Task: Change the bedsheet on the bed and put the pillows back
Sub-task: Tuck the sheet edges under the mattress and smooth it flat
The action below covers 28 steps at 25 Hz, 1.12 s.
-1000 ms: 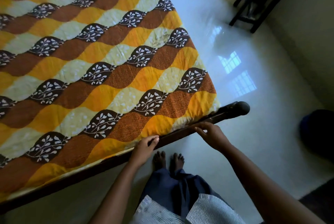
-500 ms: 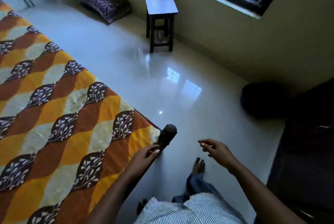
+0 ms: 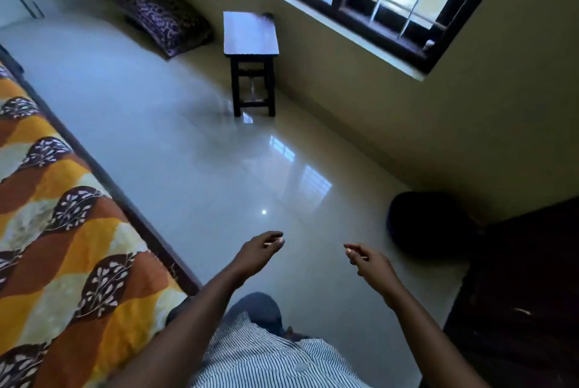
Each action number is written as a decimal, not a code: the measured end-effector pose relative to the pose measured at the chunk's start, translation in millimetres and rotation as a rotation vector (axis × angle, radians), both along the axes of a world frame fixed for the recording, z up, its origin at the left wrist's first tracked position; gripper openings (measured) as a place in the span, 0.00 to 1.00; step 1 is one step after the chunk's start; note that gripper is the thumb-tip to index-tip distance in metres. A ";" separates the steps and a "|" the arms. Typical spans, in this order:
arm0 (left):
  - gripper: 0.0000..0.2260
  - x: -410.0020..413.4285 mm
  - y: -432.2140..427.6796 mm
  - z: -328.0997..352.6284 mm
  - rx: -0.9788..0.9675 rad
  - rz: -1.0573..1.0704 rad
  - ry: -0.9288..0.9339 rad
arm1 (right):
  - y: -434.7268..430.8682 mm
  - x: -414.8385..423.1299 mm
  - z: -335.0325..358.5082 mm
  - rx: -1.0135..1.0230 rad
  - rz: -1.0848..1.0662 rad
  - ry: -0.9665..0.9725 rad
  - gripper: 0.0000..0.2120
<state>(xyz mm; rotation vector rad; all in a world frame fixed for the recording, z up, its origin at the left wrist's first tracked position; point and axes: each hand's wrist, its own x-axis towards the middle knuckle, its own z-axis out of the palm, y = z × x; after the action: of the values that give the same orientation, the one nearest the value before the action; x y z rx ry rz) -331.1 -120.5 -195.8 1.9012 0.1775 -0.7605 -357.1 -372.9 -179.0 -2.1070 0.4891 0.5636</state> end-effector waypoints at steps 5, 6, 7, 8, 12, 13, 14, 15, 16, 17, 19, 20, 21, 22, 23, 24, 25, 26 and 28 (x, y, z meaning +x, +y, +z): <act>0.16 73.8 25.3 -26.4 0.011 0.279 0.031 | 16.6 127.7 -16.8 0.043 0.181 0.014 0.14; 0.15 91.5 35.8 -31.3 0.018 0.337 0.045 | 26.5 156.4 -20.2 0.038 0.223 0.011 0.14; 0.15 109.5 47.8 -37.3 0.028 0.383 0.059 | 38.1 185.9 -23.9 0.027 0.270 0.006 0.14; 0.15 126.8 60.9 -42.1 0.049 0.419 0.076 | 50.7 214.8 -26.1 0.008 0.325 0.013 0.15; 0.17 183.4 116.0 -42.4 0.140 0.550 0.158 | 109.0 319.3 -24.6 -0.104 0.594 0.051 0.16; 0.17 197.0 133.5 -45.0 0.152 0.603 0.161 | 129.0 346.8 -24.7 -0.124 0.670 0.045 0.17; 0.17 209.7 149.8 -43.0 0.163 0.663 0.172 | 148.0 371.8 -22.7 -0.132 0.730 0.030 0.17; 0.16 220.5 164.8 -40.8 0.171 0.729 0.179 | 167.7 394.9 -19.6 -0.134 0.782 0.009 0.18; 0.15 228.6 180.2 -37.0 0.164 0.810 0.188 | 191.6 417.7 -17.5 -0.130 0.832 0.004 0.19; 0.15 234.4 193.1 -36.1 0.137 0.900 0.194 | 215.0 437.6 -16.9 -0.125 0.880 0.006 0.19; 0.13 242.5 218.5 -33.9 0.080 1.080 0.190 | 265.1 473.2 -17.4 -0.125 0.986 0.007 0.19; 0.13 247.3 229.7 -30.6 0.066 1.157 0.183 | 290.1 488.9 -17.4 -0.123 1.026 0.001 0.19; 0.13 253.3 244.5 -27.0 0.060 1.237 0.169 | 320.4 505.8 -18.0 -0.103 1.074 -0.009 0.19; 0.14 259.6 258.0 -24.2 0.061 1.303 0.151 | 349.1 521.3 -18.5 -0.080 1.122 -0.027 0.20; 0.14 264.8 271.5 -24.8 0.057 1.366 0.132 | 378.8 535.9 -17.7 -0.054 1.173 -0.051 0.19; 0.15 270.4 283.8 -21.8 0.052 1.423 0.122 | 409.1 549.5 -14.6 -0.029 1.227 -0.072 0.18; 0.16 276.2 295.9 -18.1 0.037 1.497 0.108 | 439.0 561.5 -10.5 -0.009 1.287 -0.084 0.17; 0.17 284.1 308.2 -12.1 0.029 1.554 0.115 | 468.2 572.9 -5.8 0.011 1.343 -0.082 0.17; 0.24 295.5 330.8 -3.7 -0.013 1.713 0.099 | 517.9 587.3 1.0 0.066 1.418 -0.061 0.16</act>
<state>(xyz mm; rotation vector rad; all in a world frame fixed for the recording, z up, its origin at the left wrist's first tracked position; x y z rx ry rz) -35.5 210.2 -199.5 1.0414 1.5610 0.3464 230.2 145.0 -178.0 -2.1164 -1.1687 1.2172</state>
